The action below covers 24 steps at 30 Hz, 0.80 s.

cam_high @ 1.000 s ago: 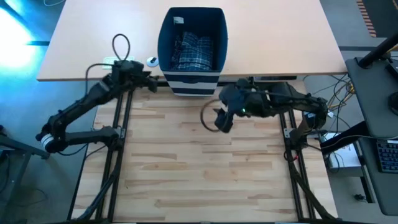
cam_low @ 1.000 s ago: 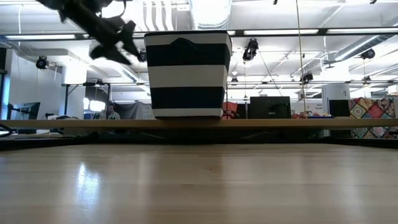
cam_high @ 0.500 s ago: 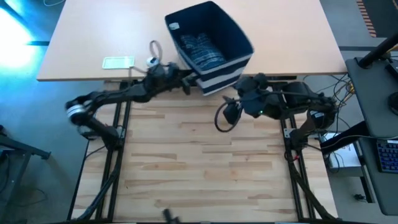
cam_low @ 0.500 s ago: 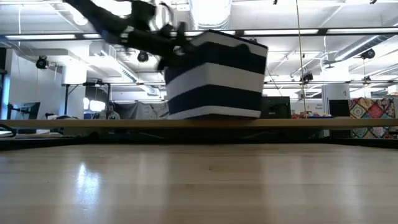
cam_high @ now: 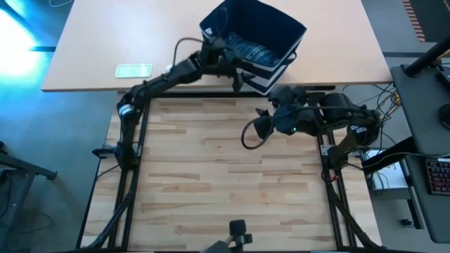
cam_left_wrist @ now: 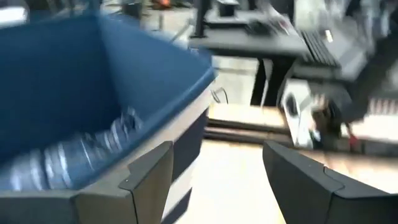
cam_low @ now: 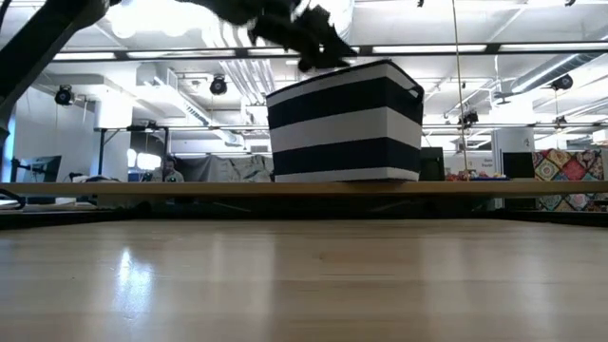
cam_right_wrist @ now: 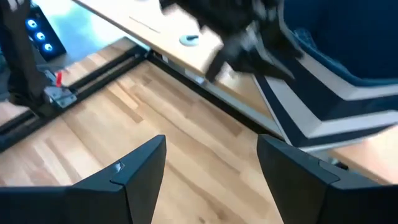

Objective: Fold Laundry from Bin
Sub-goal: Move the laundry bin to the other table

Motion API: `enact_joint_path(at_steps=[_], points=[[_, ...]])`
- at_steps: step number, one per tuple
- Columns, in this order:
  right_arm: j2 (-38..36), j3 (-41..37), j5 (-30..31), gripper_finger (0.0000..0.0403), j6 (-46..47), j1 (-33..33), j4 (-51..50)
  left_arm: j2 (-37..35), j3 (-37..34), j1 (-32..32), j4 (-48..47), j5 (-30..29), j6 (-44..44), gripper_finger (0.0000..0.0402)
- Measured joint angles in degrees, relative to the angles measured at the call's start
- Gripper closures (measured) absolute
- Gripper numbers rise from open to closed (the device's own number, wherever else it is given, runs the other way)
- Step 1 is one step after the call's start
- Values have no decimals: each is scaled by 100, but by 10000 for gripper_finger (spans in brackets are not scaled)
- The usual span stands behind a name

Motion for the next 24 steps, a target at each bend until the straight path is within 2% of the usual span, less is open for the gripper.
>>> enact_joint_path(at_steps=[4, 10, 18, 24], points=[[2, -17, 31, 154, 376, 111, -416, -5, 1173, -7, -1557, 28, 1386, 169], [9, -220, 46, 154, 526, 116, -470, 255, 2314, 474, -2478, -138, 2589, 169], [11, -449, 31, 154, 723, 113, -476, 527, 2102, 1125, -2878, -398, 3042, 169], [11, -457, 48, 154, 706, 14, -477, 390, 2113, 1129, -3743, -461, 3146, 181]])
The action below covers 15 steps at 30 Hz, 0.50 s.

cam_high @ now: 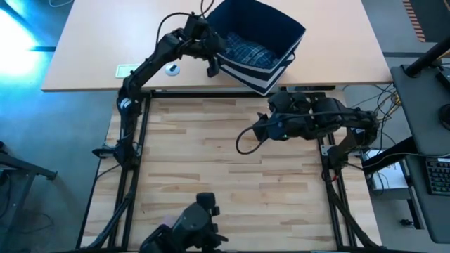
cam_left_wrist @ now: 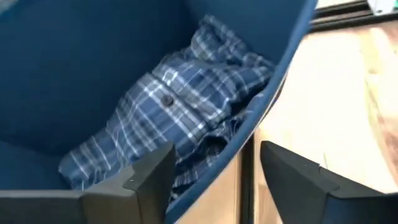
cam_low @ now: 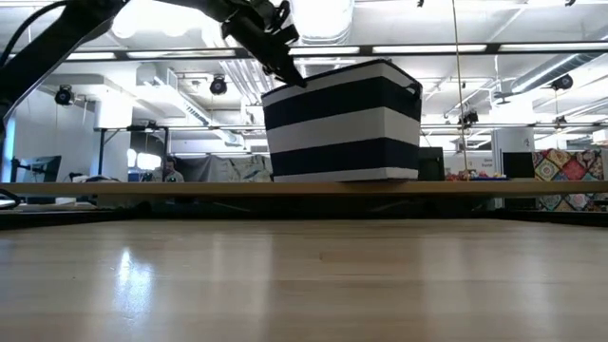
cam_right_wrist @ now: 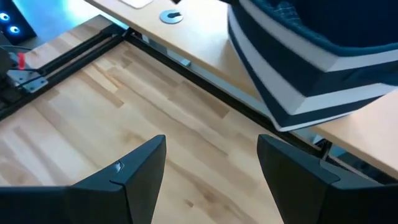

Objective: Fold Laundry from Bin
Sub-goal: Move the laundry bin to the other table

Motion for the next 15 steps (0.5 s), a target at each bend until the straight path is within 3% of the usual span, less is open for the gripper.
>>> enact_joint_path(at_steps=[4, 10, 13, 15], points=[[0, 0, 3, 154, -159, -164, -1, -71, 4, -84, -324, -452, -423, 236], [0, -2, 1, 154, -275, -339, -3, -114, 131, -275, -535, -471, -1327, 377], [0, -2, -14, 154, -350, -339, -1, -144, 146, -439, -431, -787, -1671, 386], [0, -2, -23, 154, -352, -337, -1, -180, 168, -516, -504, -1305, -1778, 383]])
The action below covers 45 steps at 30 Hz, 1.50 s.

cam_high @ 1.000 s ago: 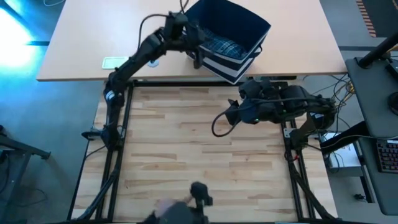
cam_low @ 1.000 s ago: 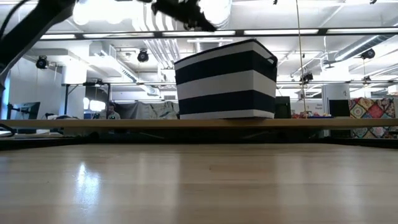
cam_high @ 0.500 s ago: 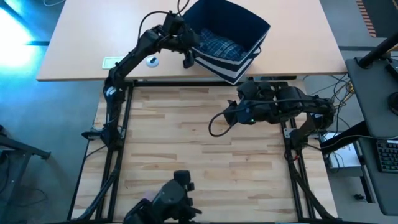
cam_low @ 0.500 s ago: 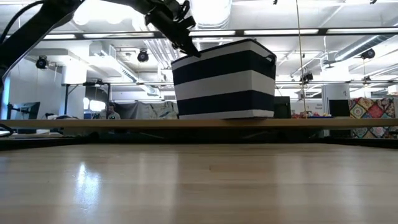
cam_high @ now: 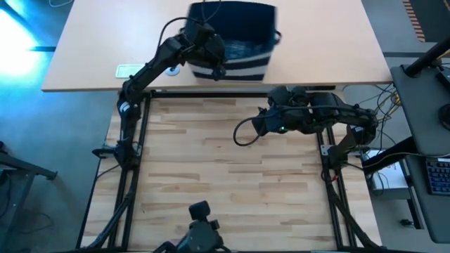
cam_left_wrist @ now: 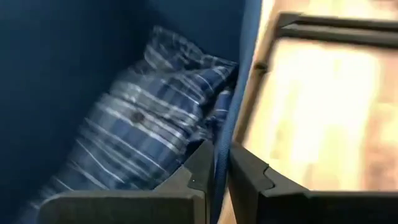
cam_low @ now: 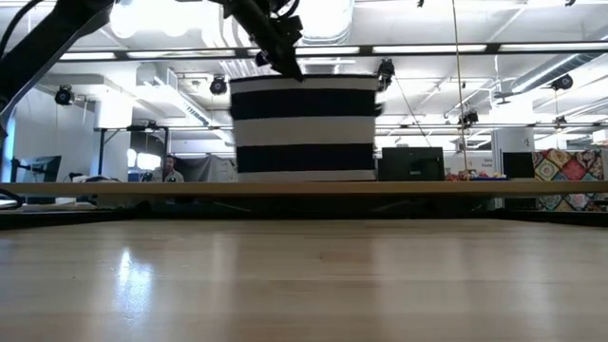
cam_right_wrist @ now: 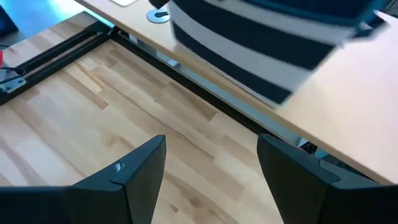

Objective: Fold Laundry from Bin
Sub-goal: Move the laundry bin to the other table, then return to Home Position

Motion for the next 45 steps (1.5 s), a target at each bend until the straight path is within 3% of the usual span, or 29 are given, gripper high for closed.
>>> enact_joint_path(at_steps=[2, 7, 19, 27, 32, 38, 45], points=[[0, 0, -4, 154, 0, 2, 0, -24, -3, -15, -55, -291, 66, 387], [0, 0, -154, 154, 0, 2, 0, 12, -15, -6, -134, -128, 135, 399], [0, -2, -188, 154, -2, 2, 0, -14, -10, -59, -418, 1458, 1245, 401], [0, -2, -188, 154, 42, 2, 0, -33, 9, 111, -649, 1544, 2122, 401], [30, -10, -153, 154, 146, -88, 4, -33, 10, 384, -231, 1364, 2076, 399], [33, -368, -153, 153, 71, -320, 24, 1, -6, 402, 413, 1192, 1909, 349], [35, -1035, -494, 122, -92, -704, 46, -165, -6, 384, 86, 242, 1627, 250]])
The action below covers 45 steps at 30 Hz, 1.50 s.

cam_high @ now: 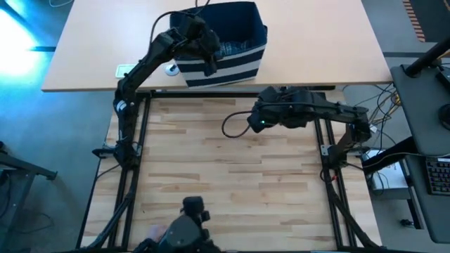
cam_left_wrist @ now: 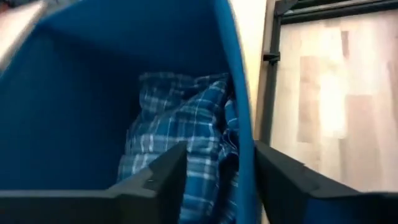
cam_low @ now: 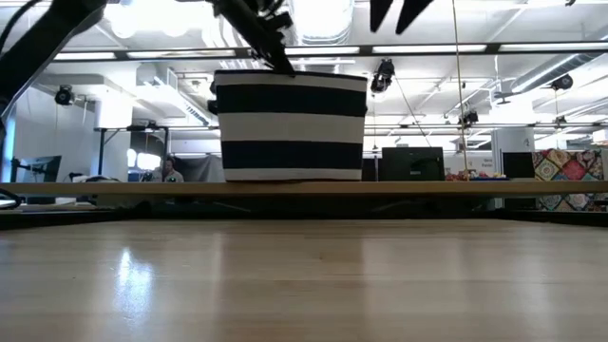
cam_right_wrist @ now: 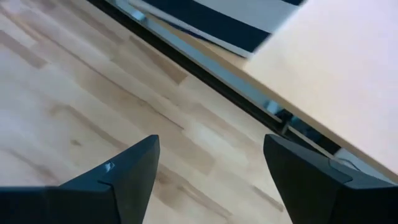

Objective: Fold Laundry from Bin
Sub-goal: Return to Home Position

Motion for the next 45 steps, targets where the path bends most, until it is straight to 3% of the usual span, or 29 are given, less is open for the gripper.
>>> enact_joint_path(at_steps=[7, 15, 23, 27, 32, 38, 45], points=[[0, -385, 4, 102, -34, -353, 106, -681, 2, -84, -491, 100, -1152, 187], [0, -425, 3, 105, -241, -408, 174, -1167, -7, -383, -1156, 90, -2417, 181], [-11, -439, 4, 108, -297, -327, 115, -1505, -111, -698, -1929, -1222, -3285, 180], [-11, -520, 24, 111, -361, -332, 102, -1640, -112, -710, -2309, -1508, -3903, 180], [-13, -657, 24, 108, -361, -331, 87, -1667, -372, -751, -3554, -1717, -4777, 189], [-22, -933, 44, 113, -353, -332, 101, -2036, -2035, -616, -2540, -1912, -5140, 224], [-57, -946, 6, 115, -310, -330, 129, -2391, -3599, -228, -549, -2978, -5499, 258]])
